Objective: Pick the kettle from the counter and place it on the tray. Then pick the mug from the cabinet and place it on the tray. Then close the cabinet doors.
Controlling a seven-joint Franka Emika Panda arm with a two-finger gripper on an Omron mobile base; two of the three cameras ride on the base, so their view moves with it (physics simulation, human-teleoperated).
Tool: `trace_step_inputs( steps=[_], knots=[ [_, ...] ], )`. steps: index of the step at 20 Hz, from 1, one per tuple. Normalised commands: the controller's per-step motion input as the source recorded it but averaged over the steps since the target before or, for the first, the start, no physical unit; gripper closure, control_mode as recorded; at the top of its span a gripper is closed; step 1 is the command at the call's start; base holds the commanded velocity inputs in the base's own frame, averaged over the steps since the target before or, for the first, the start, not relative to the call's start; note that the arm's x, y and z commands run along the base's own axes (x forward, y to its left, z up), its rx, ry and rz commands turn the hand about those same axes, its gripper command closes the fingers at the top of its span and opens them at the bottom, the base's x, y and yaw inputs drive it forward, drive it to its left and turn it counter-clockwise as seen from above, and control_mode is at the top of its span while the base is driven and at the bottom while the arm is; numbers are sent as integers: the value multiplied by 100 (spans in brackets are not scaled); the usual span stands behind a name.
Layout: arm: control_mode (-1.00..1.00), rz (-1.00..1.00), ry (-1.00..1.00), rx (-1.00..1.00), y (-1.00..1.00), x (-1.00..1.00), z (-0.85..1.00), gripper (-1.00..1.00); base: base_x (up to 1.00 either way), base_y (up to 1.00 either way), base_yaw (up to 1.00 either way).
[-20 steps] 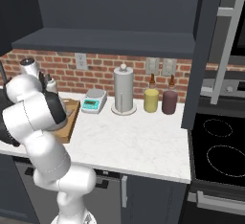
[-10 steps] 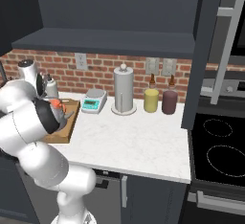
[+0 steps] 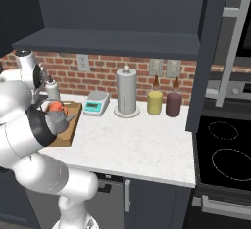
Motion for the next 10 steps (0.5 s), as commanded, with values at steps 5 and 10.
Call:
trace_step_inputs(
  steps=[5,10],
  knots=[
    [-100,0,-1,0,0,-41,40,-100,0,0,0],
    [-100,1,0,0,0,-80,4,-100,0,0,0]
  ],
)
